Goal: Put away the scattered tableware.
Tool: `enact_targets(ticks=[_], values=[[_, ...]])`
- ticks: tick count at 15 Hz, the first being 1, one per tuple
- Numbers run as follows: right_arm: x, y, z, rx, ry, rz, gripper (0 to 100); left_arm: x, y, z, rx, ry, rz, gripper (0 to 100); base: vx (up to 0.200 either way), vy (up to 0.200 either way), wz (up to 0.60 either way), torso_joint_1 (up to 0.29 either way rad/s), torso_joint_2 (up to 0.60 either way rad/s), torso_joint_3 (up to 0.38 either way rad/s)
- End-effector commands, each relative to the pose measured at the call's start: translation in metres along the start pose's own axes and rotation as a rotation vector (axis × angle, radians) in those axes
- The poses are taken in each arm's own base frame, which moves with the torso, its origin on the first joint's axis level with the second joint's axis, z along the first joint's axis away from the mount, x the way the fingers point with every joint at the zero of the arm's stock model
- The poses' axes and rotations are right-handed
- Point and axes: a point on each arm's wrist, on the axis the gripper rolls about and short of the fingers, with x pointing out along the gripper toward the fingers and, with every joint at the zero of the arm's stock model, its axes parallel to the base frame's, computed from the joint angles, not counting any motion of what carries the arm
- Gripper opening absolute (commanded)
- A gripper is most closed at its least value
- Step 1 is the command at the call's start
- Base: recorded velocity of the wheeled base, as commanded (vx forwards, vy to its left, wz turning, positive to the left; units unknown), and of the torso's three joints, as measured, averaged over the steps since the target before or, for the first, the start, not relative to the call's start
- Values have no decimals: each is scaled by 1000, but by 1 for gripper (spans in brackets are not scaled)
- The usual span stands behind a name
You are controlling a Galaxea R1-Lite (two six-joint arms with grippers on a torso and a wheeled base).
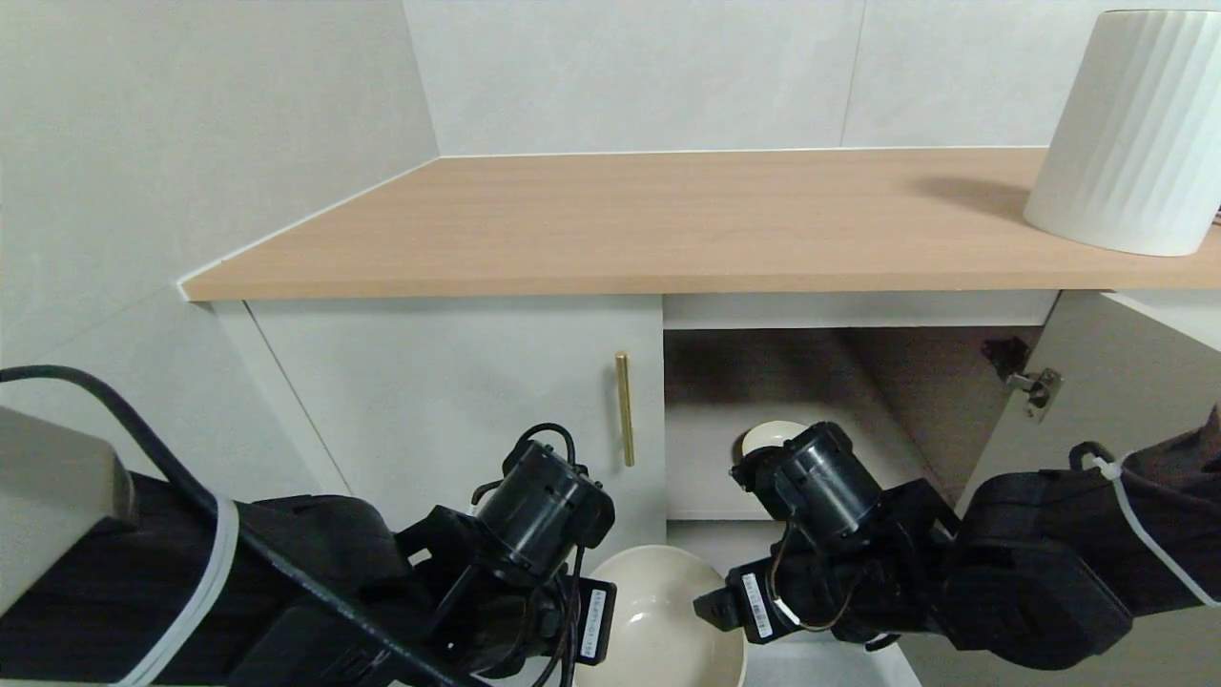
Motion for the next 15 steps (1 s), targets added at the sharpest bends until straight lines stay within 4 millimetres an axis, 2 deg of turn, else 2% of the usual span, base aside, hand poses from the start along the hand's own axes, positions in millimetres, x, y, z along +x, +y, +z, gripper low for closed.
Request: enact_targets(ticks=[1, 4, 5, 15], values=[[8, 3, -4, -10, 19, -13, 100, -3, 0, 1, -1, -8, -5, 0, 0, 0, 0, 0, 0, 0], [8, 3, -3, -7, -1, -8, 100, -1, 0, 0, 0, -2, -3, 0, 0, 0, 0, 0, 0, 0], [9, 3, -4, -8, 1, -8, 0, 0, -1, 0, 1, 0, 0, 0, 0, 0, 0, 0, 0, 0], [9, 3, -4, -8, 2, -9, 0, 1, -1, 1, -3, -4, -2, 0, 0, 0, 0, 0, 0, 0]])
